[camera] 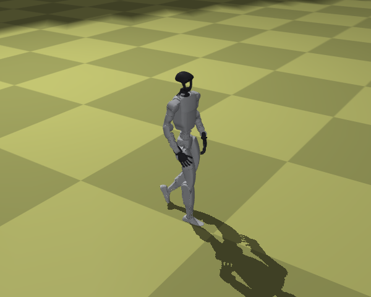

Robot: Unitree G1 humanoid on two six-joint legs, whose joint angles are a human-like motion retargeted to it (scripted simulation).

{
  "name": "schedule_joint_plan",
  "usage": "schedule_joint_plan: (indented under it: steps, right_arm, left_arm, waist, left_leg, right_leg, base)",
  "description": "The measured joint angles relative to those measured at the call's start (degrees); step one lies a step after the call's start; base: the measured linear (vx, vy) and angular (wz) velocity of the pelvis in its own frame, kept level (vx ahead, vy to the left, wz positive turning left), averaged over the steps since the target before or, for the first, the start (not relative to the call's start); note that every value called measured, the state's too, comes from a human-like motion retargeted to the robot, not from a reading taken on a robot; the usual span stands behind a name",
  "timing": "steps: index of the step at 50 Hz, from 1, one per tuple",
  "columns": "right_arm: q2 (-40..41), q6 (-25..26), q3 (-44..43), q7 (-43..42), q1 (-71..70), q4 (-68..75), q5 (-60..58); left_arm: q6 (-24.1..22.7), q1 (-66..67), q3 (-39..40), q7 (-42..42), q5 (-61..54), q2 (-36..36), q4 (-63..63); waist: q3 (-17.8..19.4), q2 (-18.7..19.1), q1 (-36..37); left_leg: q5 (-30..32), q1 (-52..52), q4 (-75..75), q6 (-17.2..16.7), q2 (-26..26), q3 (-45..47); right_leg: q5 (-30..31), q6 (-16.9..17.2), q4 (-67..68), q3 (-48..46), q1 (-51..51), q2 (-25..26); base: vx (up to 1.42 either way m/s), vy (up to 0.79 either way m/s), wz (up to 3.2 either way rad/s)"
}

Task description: Walk run

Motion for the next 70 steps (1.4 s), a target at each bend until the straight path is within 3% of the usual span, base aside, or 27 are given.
schedule_joint_plan:
  steps: [3,9,15,20,22,23,27,30,32,35,39,43,48,51,55,56,58,62,67,68,70]
  right_arm:
    - [-0.02,1.62,0.73,4.26,-0.97,1.20,-1.61]
    - [0.54,2.71,0.91,6.34,-1.02,2.24,-4.80]
    - [0.95,2.14,0.51,7.73,0.00,3.71,-3.49]
    - [1.38,3.09,-0.53,10.37,-0.24,5.25,-2.13]
    - [1.63,3.11,-0.47,10.71,-0.26,5.92,-1.63]
    - [1.66,3.20,-0.45,10.76,-0.36,6.30,-1.39]
    - [2.63,3.75,-1.05,9.94,0.27,7.59,0.04]
    - [4.19,3.59,-1.95,7.73,0.09,9.12,2.99]
    - [4.52,2.90,-1.27,5.21,-0.37,9.18,4.97]
    - [3.21,2.77,1.23,1.15,-2.05,7.09,2.12]
    - [1.57,2.45,-0.06,-2.33,-3.07,3.24,-4.40]
    - [1.60,-0.84,-1.29,-5.19,-1.77,0.64,0.75]
    - [1.70,-3.19,-1.58,-5.48,0.29,-0.78,2.71]
    - [2.13,-2.01,-1.25,-4.99,0.87,-0.80,0.99]
    - [2.04,0.54,-0.67,-4.19,0.67,-1.54,-1.88]
    - [1.98,0.41,-0.61,-3.98,0.36,-1.98,-2.06]
    - [1.85,-0.08,-0.82,-4.13,0.04,-2.81,-1.69]
    - [2.83,-1.05,-1.15,-6.96,0.34,-2.80,1.38]
    - [3.12,2.85,-2.15,-1.09,-0.26,-2.54,0.92]
    - [2.56,3.68,-2.04,-1.12,-0.53,-2.93,-0.28]
    - [1.84,3.55,-1.52,-1.17,-0.77,-2.77,-1.74]
  left_arm:
    - [-1.37,-0.28,0.42,3.78,4.92,1.72,-3.48]
    - [-3.17,-0.14,1.16,7.65,1.57,0.82,-6.15]
    - [-4.12,0.32,0.94,8.72,3.85,0.57,-8.43]
    - [-3.35,0.18,1.74,7.57,2.85,-0.08,-6.67]
    - [-3.39,-0.29,2.50,5.84,0.70,-0.41,-5.88]
    - [-3.36,-0.68,2.80,4.96,-0.39,-0.44,-5.63]
    - [-3.25,-0.85,3.52,4.39,-1.39,-0.33,-5.58]
    - [-1.91,-1.57,3.77,2.40,-0.11,0.04,-5.62]
    - [-0.62,-2.57,2.79,1.44,1.12,1.39,-5.78]
    - [0.37,-3.92,1.79,1.02,3.36,3.35,-5.17]
    - [0.87,-4.16,0.74,-2.82,4.96,2.78,-2.38]
    - [1.33,-3.01,-0.18,-1.76,4.24,2.20,-1.39]
    - [1.44,-1.61,0.40,-2.74,3.92,1.14,-0.17]
    - [2.32,-1.53,0.47,-3.93,3.67,0.72,0.74]
    - [3.06,-1.67,0.91,-3.72,4.94,0.67,0.90]
    - [2.98,-1.73,0.94,-3.65,5.29,0.70,0.97]
    - [2.85,-1.72,0.39,-3.68,5.87,0.83,1.23]
    - [3.57,-1.51,0.49,-4.18,7.05,0.63,2.24]
    - [3.43,-1.10,0.91,-3.48,4.61,-0.90,2.97]
    - [2.96,-1.41,-0.02,-3.12,4.51,-0.51,2.41]
    - [1.94,-2.00,-1.80,-1.94,7.04,0.86,0.46]
  waist:
    - [0.61,-1.18,0.21]
    - [1.71,-2.70,6.30]
    - [3.99,-0.27,9.25]
    - [3.88,-0.93,9.88]
    - [3.57,-1.37,10.27]
    - [3.15,-1.69,10.42]
    - [1.44,-2.74,13.28]
    - [0.59,-3.86,13.58]
    - [1.40,-2.09,12.52]
    - [2.60,-0.27,13.20]
    - [3.40,2.58,12.97]
    - [3.92,4.15,8.75]
    - [3.94,1.54,6.18]
    - [4.43,1.93,4.54]
    - [4.11,2.84,4.50]
    - [3.96,2.72,4.12]
    - [3.61,3.13,2.74]
    - [2.18,4.38,-0.95]
    - [0.93,4.03,-1.35]
    - [0.79,3.18,-1.83]
    - [0.25,1.81,-1.81]
  left_leg:
    - [-8.14,-5.60,5.25,3.43,2.63,3.89]
    - [-22.05,-15.96,-4.87,7.74,-0.22,6.80]
    - [-23.68,-20.41,-29.84,10.47,-2.16,8.30]
    - [-28.00,-23.20,-42.77,9.50,-5.84,8.62]
    - [-27.29,-22.58,-43.40,11.49,-6.35,9.34]
    - [-25.95,-22.10,-42.63,14.18,-6.54,9.54]
    - [-20.40,-19.91,-41.06,14.72,-6.59,9.03]
    - [-23.04,-19.54,-37.62,15.72,-7.77,3.59]
    - [-25.70,-17.85,-35.50,16.40,-5.82,2.84]
    - [-29.48,-13.59,-35.07,16.13,-2.41,4.15]
    - [-32.54,-8.90,-36.27,16.34,-1.59,4.70]
    - [-34.43,-3.70,-38.73,15.82,-2.39,3.15]
    - [-37.96,2.36,-39.87,15.60,-6.73,1.45]
    - [-39.85,6.03,-40.10,14.90,-6.55,-0.45]
    - [-41.94,9.49,-39.59,13.23,-5.65,-0.25]
    - [-42.08,10.04,-39.05,12.81,-5.89,-0.27]
    - [-41.49,11.00,-37.88,11.57,-5.42,-0.92]
    - [-33.22,12.24,-33.43,6.52,-2.98,-3.44]
    - [-9.17,6.60,-13.91,-2.41,-1.22,-5.26]
    - [-5.79,3.87,-7.78,-3.30,-1.80,-5.41]
    - [0.09,-1.19,1.25,-1.57,-1.85,-4.37]
  right_leg:
    - [-1.32,-0.79,-1.24,-0.43,3.08,1.32]
    - [-3.32,-2.69,-3.40,4.28,7.70,5.39]
    - [-6.95,-4.40,-4.17,6.51,13.29,10.95]
    - [-9.66,-5.44,-3.79,6.33,16.95,12.00]
    - [-10.14,-5.39,-2.62,6.61,17.97,12.27]
    - [-9.77,-4.97,-1.96,6.14,18.28,12.06]
    - [-1.77,0.42,2.22,4.97,20.38,11.12]
    - [13.34,9.24,9.58,6.53,19.43,10.03]
    - [21.32,14.95,18.48,9.24,16.18,13.53]
    - [27.53,17.52,33.69,8.17,9.16,16.79]
    - [15.20,14.49,37.14,7.02,2.19,13.79]
    - [4.67,11.14,30.13,3.04,-3.91,8.00]
    - [1.89,10.89,9.32,2.25,-7.68,-0.42]
    - [-0.43,9.62,-1.59,4.23,-10.25,-1.27]
    - [-0.38,13.33,-8.77,1.64,-12.13,-1.15]
    - [0.01,11.47,-6.76,2.42,-12.45,-0.95]
    - [0.48,7.13,-3.38,3.71,-12.36,-0.19]
    - [5.78,6.60,-1.21,3.20,-9.34,1.01]
    - [2.17,1.12,0.44,3.24,-3.61,1.04]
    - [1.75,0.23,0.09,1.97,-2.42,0.40]
    - [0.08,-0.99,-0.28,1.57,-0.22,0.19]
  base:
    - [0.53,-0.44,-0.12]
    - [0.54,-0.31,-1.02]
    - [0.59,-0.21,-0.68]
    - [0.74,-0.22,-0.42]
    - [0.78,-0.17,-0.37]
    - [0.79,-0.15,-0.52]
    - [0.90,-0.13,-0.72]
    - [0.91,-0.09,-0.06]
    - [0.77,-0.15,0.50]
    - [0.67,-0.25,-0.32]
    - [0.65,0.04,-0.14]
    - [0.70,-0.09,0.83]
    - [0.69,-0.21,0.46]
    - [0.60,-0.21,0.49]
    - [0.76,-0.33,-0.01]
    - [0.83,-0.41,0.18]
    - [0.72,-0.35,0.52]
    - [0.74,-0.42,0.72]
    - [0.82,-0.47,0.19]
    - [0.69,-0.39,0.29]
    - [0.67,-0.39,0.23]
